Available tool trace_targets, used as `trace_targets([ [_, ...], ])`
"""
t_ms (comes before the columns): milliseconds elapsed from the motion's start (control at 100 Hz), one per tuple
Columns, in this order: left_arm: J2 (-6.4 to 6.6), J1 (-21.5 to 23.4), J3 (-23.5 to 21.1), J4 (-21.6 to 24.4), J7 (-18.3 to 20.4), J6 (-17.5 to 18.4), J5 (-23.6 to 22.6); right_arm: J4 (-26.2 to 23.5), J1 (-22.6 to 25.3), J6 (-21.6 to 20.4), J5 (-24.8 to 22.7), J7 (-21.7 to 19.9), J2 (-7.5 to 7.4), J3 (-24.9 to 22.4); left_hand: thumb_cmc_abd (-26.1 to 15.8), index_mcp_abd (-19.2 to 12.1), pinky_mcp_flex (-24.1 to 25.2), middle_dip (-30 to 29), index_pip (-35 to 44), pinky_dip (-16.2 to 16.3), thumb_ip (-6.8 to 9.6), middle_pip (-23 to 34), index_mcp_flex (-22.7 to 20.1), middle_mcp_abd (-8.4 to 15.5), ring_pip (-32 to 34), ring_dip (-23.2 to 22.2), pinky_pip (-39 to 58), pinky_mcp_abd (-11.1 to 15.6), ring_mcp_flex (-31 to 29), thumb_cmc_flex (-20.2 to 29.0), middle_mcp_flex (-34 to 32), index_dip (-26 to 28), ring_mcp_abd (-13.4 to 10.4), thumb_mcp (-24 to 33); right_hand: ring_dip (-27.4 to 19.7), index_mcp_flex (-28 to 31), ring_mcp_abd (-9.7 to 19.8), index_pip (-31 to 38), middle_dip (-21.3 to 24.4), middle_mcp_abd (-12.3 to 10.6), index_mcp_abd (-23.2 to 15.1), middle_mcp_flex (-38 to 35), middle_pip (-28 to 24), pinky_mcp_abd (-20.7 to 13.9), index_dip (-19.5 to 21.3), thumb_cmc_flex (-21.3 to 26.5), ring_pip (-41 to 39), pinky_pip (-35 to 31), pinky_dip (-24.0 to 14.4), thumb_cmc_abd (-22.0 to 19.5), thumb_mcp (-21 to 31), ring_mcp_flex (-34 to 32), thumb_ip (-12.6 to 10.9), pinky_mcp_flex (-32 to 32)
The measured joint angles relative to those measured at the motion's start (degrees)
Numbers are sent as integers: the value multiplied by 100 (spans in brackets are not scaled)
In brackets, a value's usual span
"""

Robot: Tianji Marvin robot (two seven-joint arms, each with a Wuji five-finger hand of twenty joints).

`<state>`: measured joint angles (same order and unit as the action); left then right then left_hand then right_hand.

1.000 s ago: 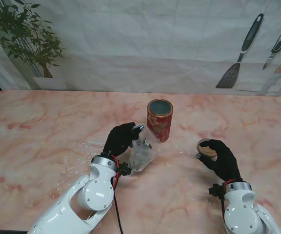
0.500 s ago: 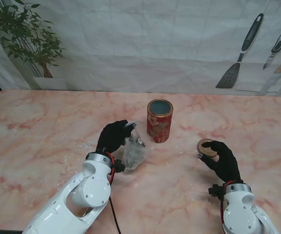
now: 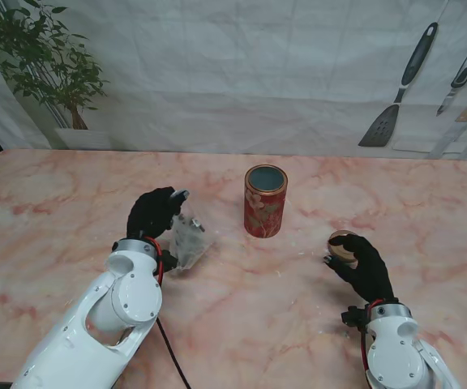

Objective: Insert tea bags into the tea bag box

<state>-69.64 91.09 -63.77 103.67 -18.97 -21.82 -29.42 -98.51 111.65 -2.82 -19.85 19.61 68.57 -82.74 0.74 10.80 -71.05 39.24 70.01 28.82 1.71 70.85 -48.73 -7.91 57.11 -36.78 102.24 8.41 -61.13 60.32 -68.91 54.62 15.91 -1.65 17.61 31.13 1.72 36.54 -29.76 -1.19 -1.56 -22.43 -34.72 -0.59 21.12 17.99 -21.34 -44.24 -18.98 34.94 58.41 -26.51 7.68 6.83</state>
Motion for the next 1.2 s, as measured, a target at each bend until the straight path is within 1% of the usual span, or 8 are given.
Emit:
trace_targets([
  [190,-8,27,-180,15,-141,-389,-96,84,-74,7,-6,89,5,84,0,-2,1,0,0,-11,0,-15,0,0,0,0,0,1,0,-1,7,0,-3,0,0,2,0,0,0,0,0,0,0,0,2,0,1,1,-13,0,0,0,0,6],
  [380,0,25,-457,-2,29,-580,-137,84,-85,85,-28,84,5,111,-1,-6,2,0,0,-63,0,-27,1,-1,0,0,0,3,0,-4,13,0,-5,0,0,2,0,0,0,1,0,0,0,0,7,0,0,2,-72,-2,0,0,0,8],
  [490,8,29,-580,-9,43,-782,-236,56,-71,86,-26,-153,-2,60,-1,-7,2,0,0,-65,-1,-35,1,-1,0,0,0,4,0,-5,13,0,-7,0,0,2,4,-1,0,1,0,0,3,0,7,0,56,3,-72,-5,0,65,0,8],
  [550,9,31,-641,-27,34,-886,-315,56,-71,66,-2,-161,-9,60,-1,-29,2,0,0,-65,-4,-50,1,-1,0,0,0,4,0,-7,64,0,-7,-4,0,2,5,-23,1,1,0,0,22,0,8,0,65,4,-73,-7,0,96,0,3],
  [760,15,-3,-855,-201,1,-1027,-366,15,-58,63,70,-315,-50,40,-4,-43,3,0,0,-140,-16,-138,87,0,0,0,0,5,0,-11,233,0,-9,-6,-1,2,14,-53,2,3,0,0,69,0,8,0,86,22,-75,-8,0,150,0,1],
  [890,26,-124,-857,-483,-37,-1160,-690,27,-71,-2,116,-345,-59,57,-4,-52,4,0,0,-244,-18,-218,89,-1,0,0,0,5,0,-14,307,-4,-10,-6,-1,2,14,-63,2,3,0,0,70,0,8,0,86,30,-77,-10,-120,151,0,1],
  [1060,34,-370,-802,-892,-276,-1323,-817,60,-100,-63,123,-371,-70,105,-14,-58,4,0,-11,-339,-20,-343,163,-1,0,0,0,5,0,-77,394,-63,-12,1,-1,2,15,-65,3,4,0,0,71,0,8,0,86,124,-79,-13,-120,151,0,1],
  [1200,52,-526,-742,-1141,-278,-1542,-1553,97,-127,-135,165,-401,-72,130,-16,-88,9,0,-12,-358,-21,-433,163,-1,0,-53,0,10,0,-115,395,-135,-43,-7,-1,2,17,-66,3,4,0,0,71,0,8,0,86,128,-135,-17,-120,151,0,1],
])
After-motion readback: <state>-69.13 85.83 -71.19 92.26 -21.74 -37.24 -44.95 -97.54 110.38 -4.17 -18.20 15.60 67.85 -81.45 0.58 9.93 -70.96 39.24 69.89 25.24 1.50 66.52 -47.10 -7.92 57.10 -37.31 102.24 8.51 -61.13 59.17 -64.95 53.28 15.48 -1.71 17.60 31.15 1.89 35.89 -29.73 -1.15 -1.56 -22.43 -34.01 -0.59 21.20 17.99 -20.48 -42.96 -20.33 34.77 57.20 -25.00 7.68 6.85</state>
